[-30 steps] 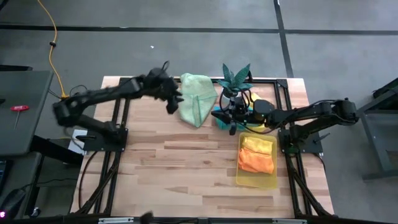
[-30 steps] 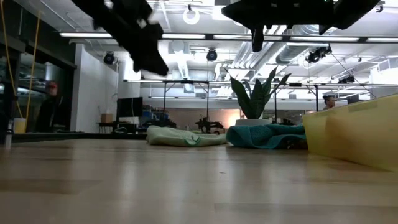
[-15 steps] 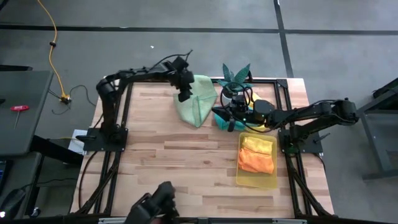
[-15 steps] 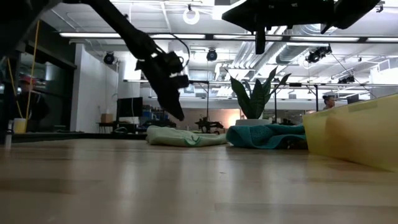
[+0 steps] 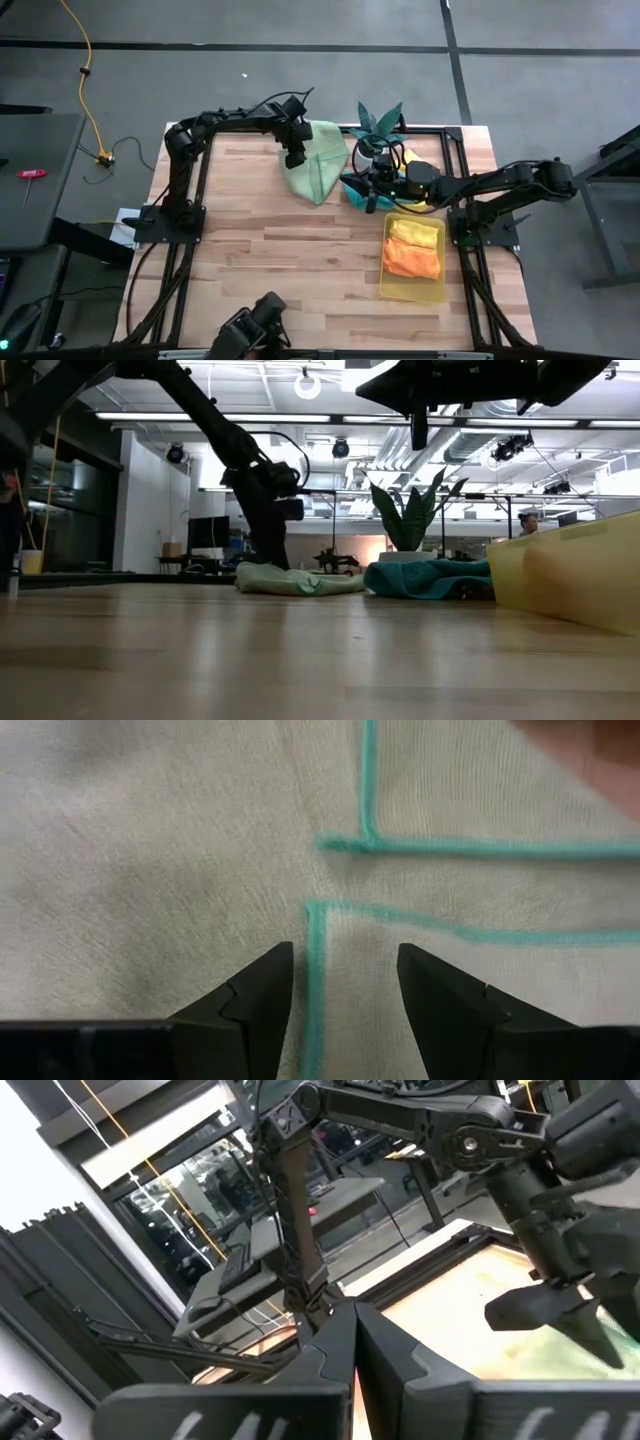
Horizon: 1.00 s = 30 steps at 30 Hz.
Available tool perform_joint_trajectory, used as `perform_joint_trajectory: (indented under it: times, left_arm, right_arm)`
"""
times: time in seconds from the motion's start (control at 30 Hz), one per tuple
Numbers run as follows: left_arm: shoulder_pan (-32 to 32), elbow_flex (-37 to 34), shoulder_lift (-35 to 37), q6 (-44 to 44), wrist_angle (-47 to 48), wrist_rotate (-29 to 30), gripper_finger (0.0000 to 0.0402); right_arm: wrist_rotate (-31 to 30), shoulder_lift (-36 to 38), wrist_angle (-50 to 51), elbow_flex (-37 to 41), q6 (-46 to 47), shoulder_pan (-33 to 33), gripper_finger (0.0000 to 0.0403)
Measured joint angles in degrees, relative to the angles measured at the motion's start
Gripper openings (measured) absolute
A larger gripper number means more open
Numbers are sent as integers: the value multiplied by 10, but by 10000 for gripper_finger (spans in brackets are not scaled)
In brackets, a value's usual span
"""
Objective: Fold microfiber towels
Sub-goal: Fold the light green microfiber cloth
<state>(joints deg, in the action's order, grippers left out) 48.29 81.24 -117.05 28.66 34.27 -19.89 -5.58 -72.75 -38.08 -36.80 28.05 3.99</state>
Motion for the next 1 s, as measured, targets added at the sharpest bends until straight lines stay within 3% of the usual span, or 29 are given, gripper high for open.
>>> perform_joint_trajectory:
  times: [0.3,0.73,1.0]
  left_arm:
    - [-14,0,-1,19,20,19,159]
    - [-42,0,8,35,16,19,39]
    - [-51,0,7,31,10,32,44]
  right_arm:
    - [0,0,11,0,0,0,0]
    - [0,0,23,0,-9,1,0]
    - [0,0,23,0,-11,1,0]
